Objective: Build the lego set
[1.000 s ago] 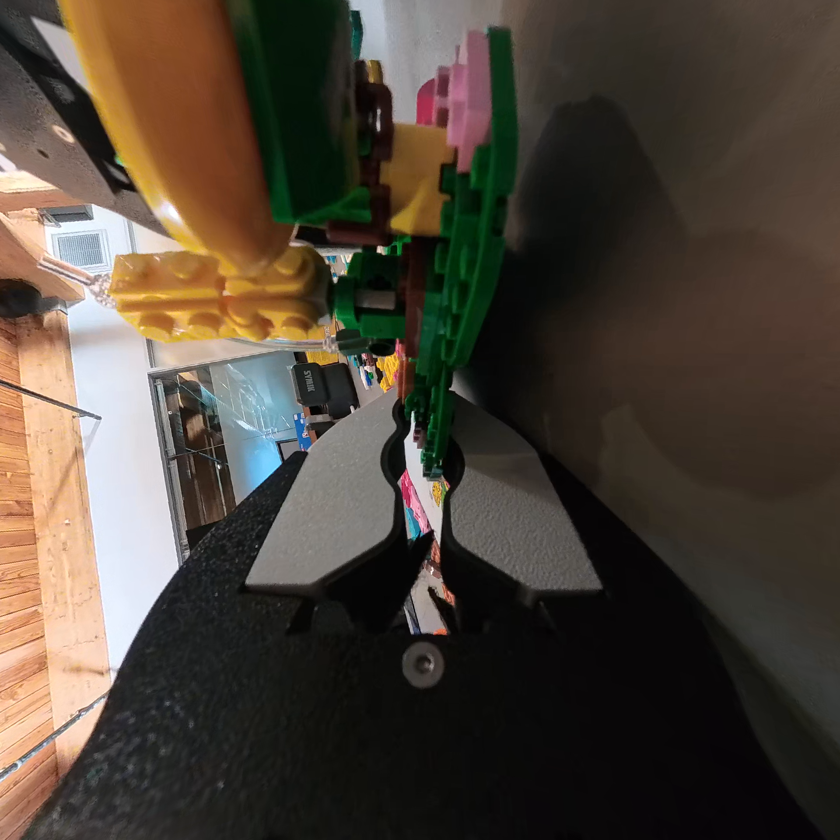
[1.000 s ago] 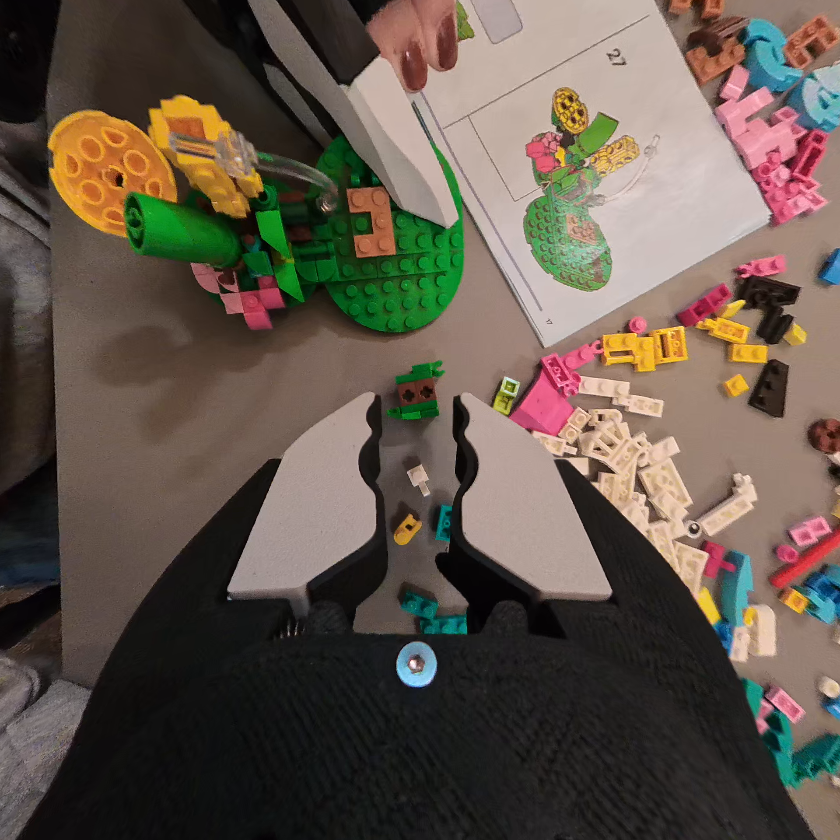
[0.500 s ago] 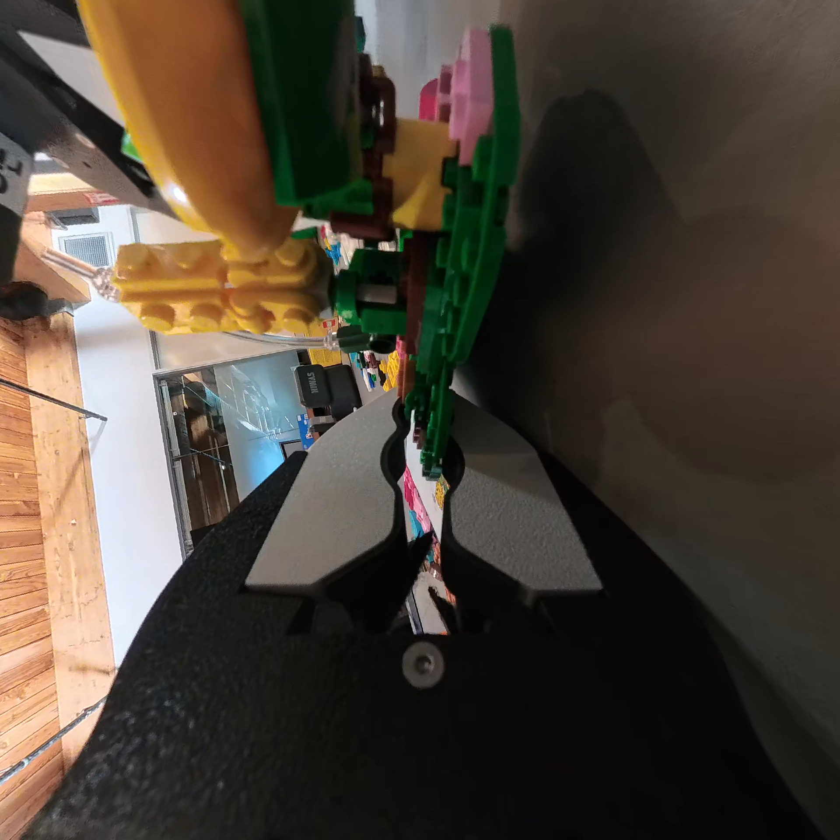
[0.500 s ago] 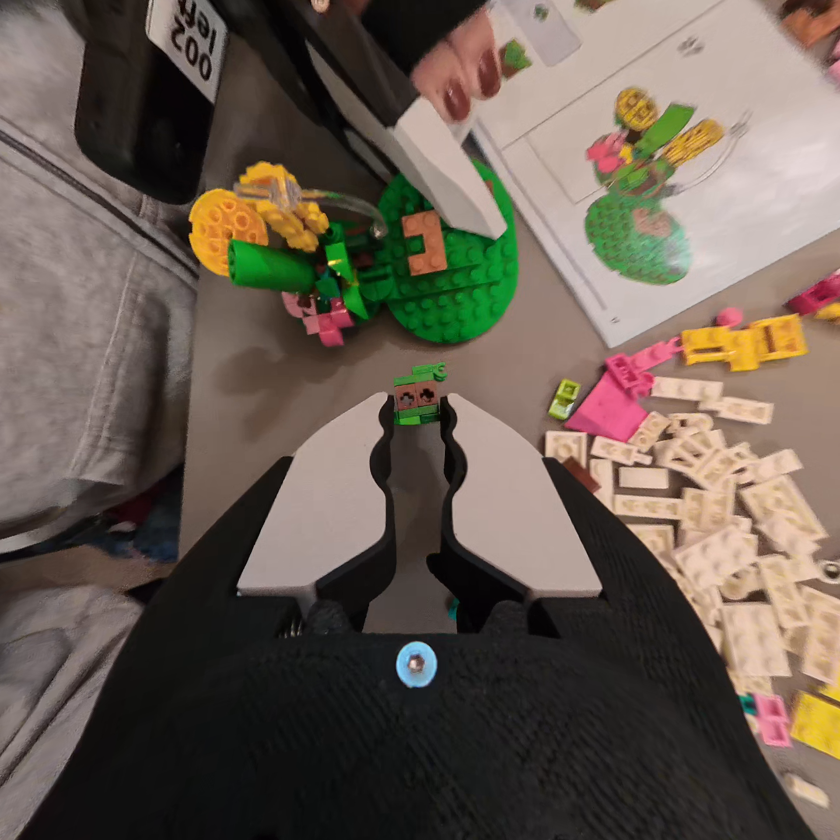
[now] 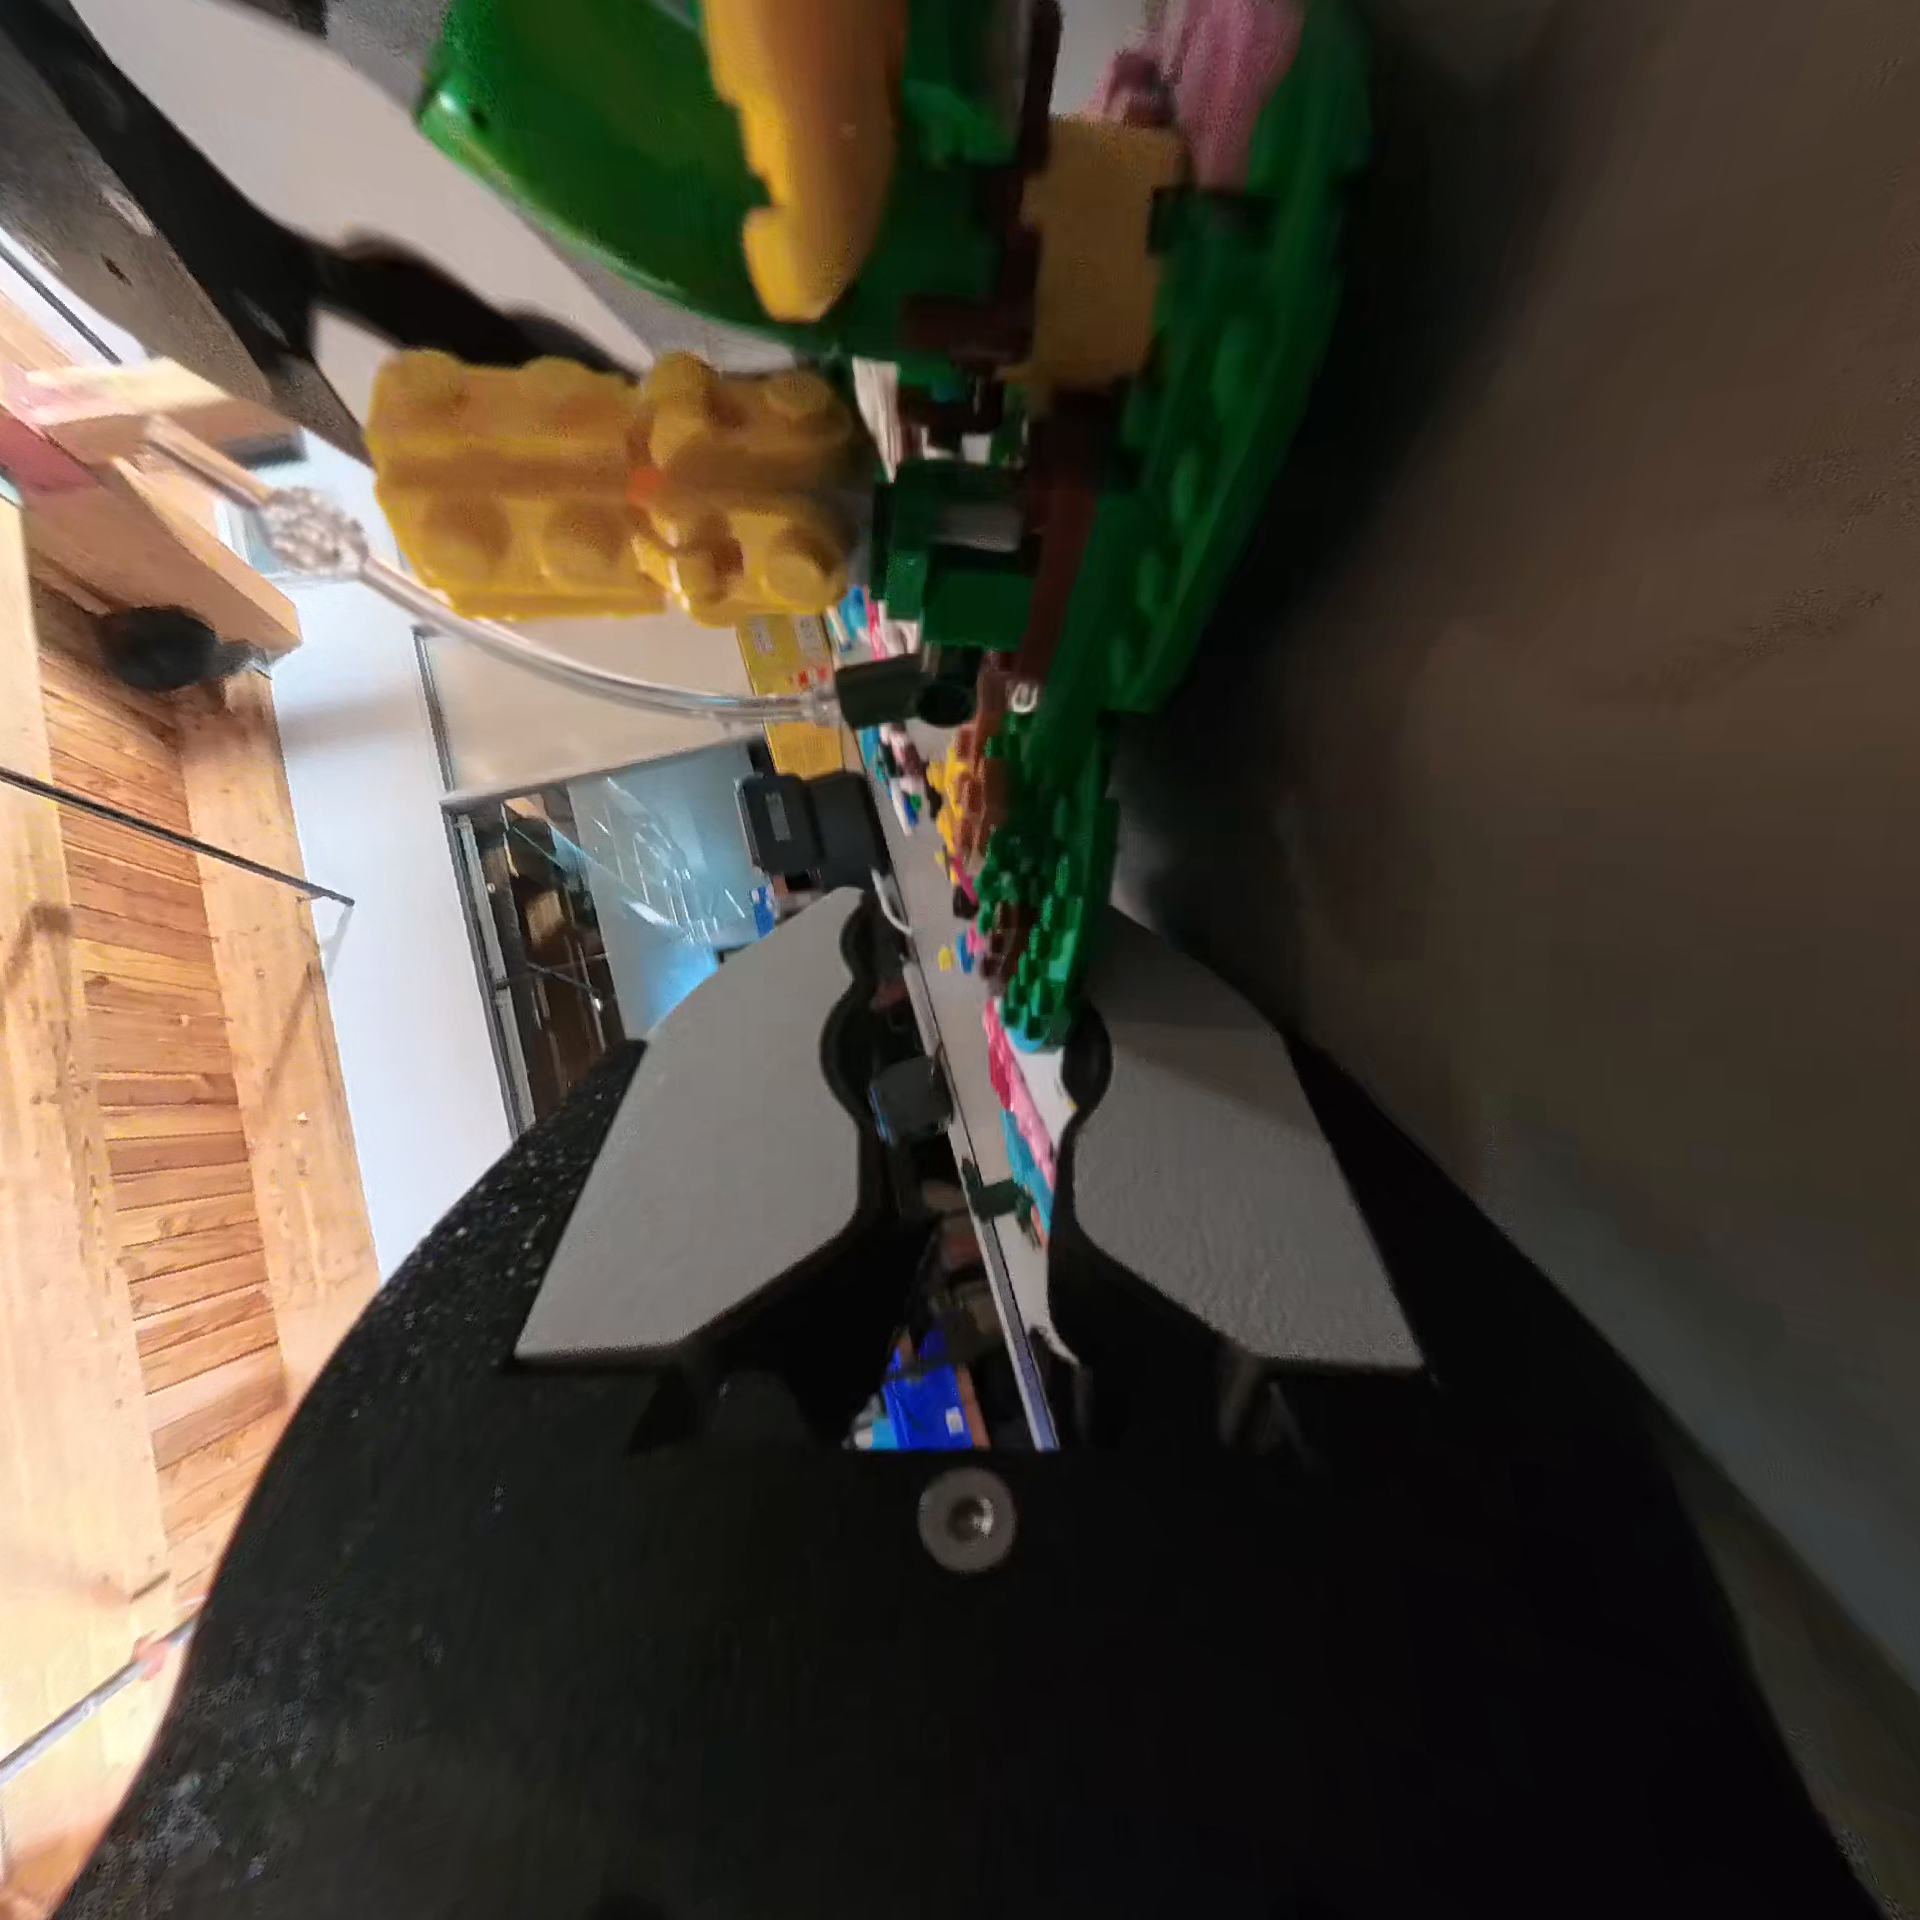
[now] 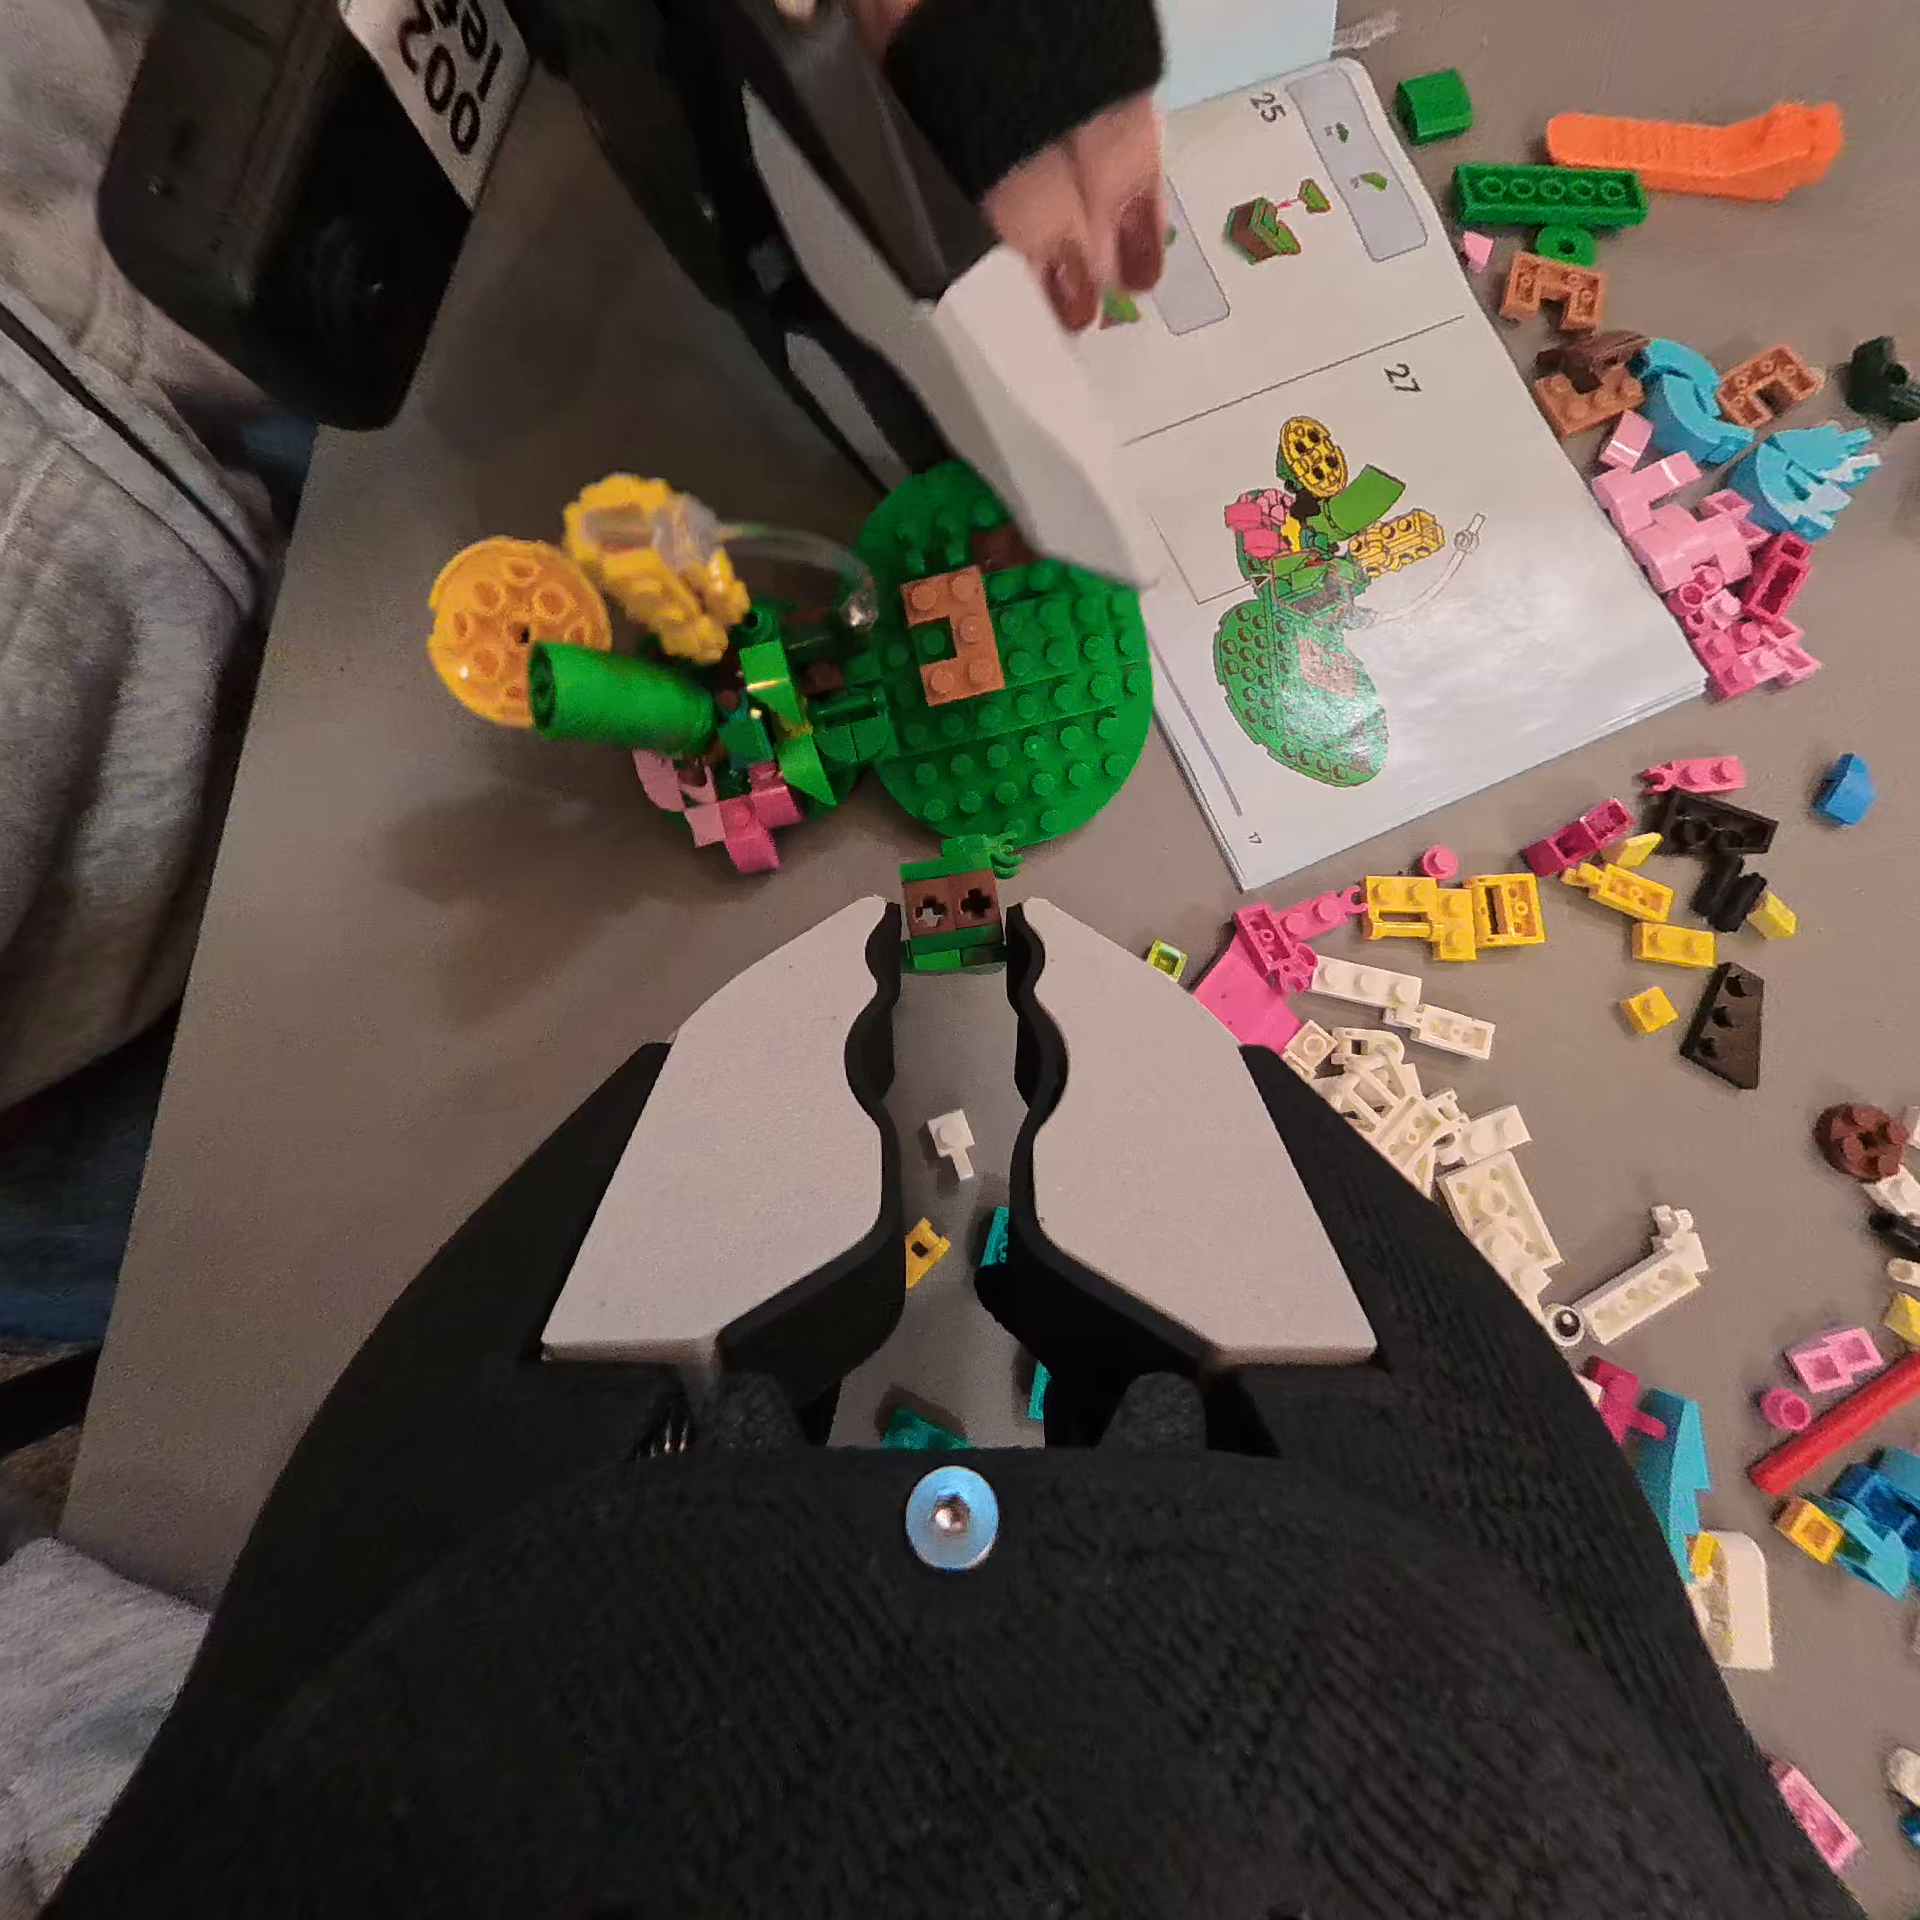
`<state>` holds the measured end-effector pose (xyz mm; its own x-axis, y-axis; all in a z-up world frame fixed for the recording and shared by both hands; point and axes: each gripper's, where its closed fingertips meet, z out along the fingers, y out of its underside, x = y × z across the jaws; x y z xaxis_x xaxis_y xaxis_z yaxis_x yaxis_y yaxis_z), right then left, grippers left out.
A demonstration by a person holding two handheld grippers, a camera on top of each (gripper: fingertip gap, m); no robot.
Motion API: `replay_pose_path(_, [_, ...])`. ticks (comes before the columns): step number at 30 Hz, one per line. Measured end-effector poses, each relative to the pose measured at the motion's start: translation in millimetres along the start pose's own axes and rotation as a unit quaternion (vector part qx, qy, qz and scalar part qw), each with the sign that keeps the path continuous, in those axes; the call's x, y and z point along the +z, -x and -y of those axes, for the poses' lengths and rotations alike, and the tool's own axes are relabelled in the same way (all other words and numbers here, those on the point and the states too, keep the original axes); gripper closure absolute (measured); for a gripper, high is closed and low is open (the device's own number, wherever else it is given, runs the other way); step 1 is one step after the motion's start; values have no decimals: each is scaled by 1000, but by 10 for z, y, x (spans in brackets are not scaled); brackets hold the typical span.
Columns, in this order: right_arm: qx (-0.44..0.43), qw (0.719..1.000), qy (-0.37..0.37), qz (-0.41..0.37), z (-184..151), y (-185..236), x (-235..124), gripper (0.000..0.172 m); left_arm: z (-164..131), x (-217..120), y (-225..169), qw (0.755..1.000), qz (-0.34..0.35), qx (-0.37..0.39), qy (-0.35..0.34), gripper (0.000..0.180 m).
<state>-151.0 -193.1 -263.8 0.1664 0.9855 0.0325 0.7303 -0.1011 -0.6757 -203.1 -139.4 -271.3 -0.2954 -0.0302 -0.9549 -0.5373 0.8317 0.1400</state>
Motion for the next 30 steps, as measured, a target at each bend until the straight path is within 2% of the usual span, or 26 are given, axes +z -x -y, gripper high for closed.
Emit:
replay_pose_path(6, [-7,1000,-17,-22,41,-69,-46,154,-180,-163,-22,997,-70,10,23,124])
replay_pose_path(10, [-49,996,-41,-60,154,-111,-100,155,-287,-375,-76,990,-139,2,18,111])
replay_pose_path(12, [-67,994,-47,-69,198,-95,-116,155,-316,-454,-89,987,-158,-14,18,105])
replay_pose_path(15, [-86,992,-47,-77,238,-68,-115,155,-280,-559,-150,979,-197,-46,13,108])
replay_pose_path(17, [-95,991,-50,-78,268,-46,-105,155,-256,-584,-125,972,-216,-94,16,96])
replay_pose_path(19, [-101,991,-54,-70,298,7,-96,154,-224,-626,-128,962,-242,-127,20,91])
replay_pose_path(22, [-110,990,-61,-60,339,70,-96,155,-162,-785,-245,930,-317,-182,30,90])
replay_pose_path(26, [-119,988,-78,-55,394,117,-126,155,-46,-1018,-364,871,-391,-294,35,85])
replay_pose_path(30, [-140,982,-115,-52,500,188,-210,155,63,-1164,-136,839,-359,-409,-5,91])
